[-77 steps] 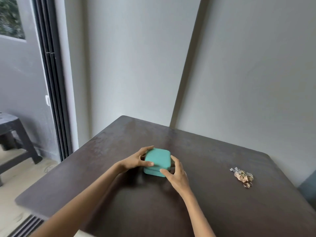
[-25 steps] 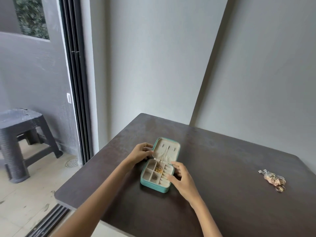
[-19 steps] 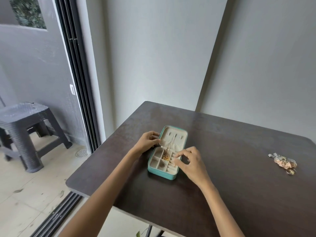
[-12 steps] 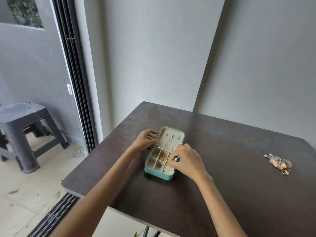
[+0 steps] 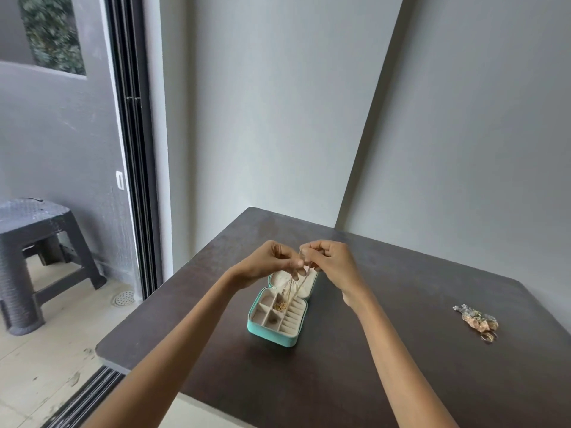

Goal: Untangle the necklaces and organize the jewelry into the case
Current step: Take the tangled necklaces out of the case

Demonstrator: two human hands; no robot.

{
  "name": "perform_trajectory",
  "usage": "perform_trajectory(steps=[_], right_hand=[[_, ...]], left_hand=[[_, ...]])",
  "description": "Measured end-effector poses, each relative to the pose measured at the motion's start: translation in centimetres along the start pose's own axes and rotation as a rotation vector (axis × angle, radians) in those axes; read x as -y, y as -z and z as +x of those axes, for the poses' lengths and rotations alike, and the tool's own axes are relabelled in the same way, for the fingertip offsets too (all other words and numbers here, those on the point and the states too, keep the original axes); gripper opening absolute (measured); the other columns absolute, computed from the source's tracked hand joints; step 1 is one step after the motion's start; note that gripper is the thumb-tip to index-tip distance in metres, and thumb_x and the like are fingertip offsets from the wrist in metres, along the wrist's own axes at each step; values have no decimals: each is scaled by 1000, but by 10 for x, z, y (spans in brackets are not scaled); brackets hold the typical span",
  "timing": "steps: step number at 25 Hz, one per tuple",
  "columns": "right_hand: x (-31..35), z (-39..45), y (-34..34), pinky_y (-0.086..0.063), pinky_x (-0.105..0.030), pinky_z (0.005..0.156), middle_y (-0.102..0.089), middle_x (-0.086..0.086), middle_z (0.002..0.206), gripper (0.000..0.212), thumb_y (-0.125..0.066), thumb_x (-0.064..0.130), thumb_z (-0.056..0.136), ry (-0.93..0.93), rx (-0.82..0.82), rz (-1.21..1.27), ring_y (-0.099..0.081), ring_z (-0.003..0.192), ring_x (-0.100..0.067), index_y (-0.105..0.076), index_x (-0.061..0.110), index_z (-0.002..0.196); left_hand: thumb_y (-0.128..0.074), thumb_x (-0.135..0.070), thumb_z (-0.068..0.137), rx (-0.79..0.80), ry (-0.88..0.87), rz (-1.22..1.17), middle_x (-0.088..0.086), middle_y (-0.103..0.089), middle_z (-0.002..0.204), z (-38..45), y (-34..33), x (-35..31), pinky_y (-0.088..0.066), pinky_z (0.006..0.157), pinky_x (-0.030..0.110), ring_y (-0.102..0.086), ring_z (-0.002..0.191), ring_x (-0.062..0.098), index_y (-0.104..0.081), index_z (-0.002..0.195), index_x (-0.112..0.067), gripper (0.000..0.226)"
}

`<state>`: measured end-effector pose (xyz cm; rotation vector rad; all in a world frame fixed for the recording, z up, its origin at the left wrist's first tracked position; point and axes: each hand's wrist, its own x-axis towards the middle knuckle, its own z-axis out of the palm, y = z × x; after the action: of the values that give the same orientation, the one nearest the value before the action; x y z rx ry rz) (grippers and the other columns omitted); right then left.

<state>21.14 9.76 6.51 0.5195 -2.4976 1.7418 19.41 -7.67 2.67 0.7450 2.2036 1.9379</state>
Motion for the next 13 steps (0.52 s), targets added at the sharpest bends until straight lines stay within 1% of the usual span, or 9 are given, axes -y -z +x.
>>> perform_trajectory(steps=[2, 3, 6, 9, 11, 13], right_hand=[[2, 0, 1, -47, -16, 60, -65, 6, 66, 10, -61, 11, 87, -21, -16, 86, -57, 60, -3, -69, 17, 88], [3, -1, 1, -48, -17, 61, -65, 5, 67, 10, -59, 9, 88, -45, -18, 157, -56, 61, -5, -67, 14, 91], [4, -5, -1, -50, -23, 67, -61, 1, 69, 12, -56, 4, 89, -98, 2, 331, -55, 65, -9, -61, 9, 99], [2, -6, -3, -50, -26, 69, -56, -3, 74, 21, -56, 0, 88, -105, 43, 435, -55, 64, -10, -58, 8, 107], [-2, -6, -3, -52, -25, 70, -58, -2, 75, 26, -59, -3, 86, -106, 63, 410, -57, 66, -11, -57, 9, 109], [-8, -6, -5, -52, -20, 67, -62, -1, 76, 25, -62, -1, 85, -125, 68, 285, -57, 66, -11, -60, 8, 108]], left_hand=[[-66, -11, 84, -88, -27, -13, 4, -72, 76, -1, -2, -5, -52, 72, 22, -64, 70, 15, -72, 78, -7, 9], [-66, -11, 84, -121, -43, -24, 2, -72, 74, -1, -1, -7, -52, 72, 21, -64, 69, 13, -71, 78, -6, 9], [-63, -24, 81, -146, -62, -75, 3, -67, 69, -2, 0, -17, -52, 71, 23, -62, 65, 14, -69, 79, -8, 17], [-54, -33, 86, -150, -59, -135, 2, -58, 64, -2, -1, -30, -48, 64, 22, -54, 59, 11, -65, 81, -10, 26], [-52, -32, 90, -135, -74, -187, 2, -50, 66, 0, -2, -35, -43, 61, 20, -47, 60, 8, -63, 80, -10, 26], [-51, -28, 94, -122, -90, -311, 0, -49, 67, 2, -2, -37, -39, 58, 19, -44, 59, 7, -62, 77, -14, 25]])
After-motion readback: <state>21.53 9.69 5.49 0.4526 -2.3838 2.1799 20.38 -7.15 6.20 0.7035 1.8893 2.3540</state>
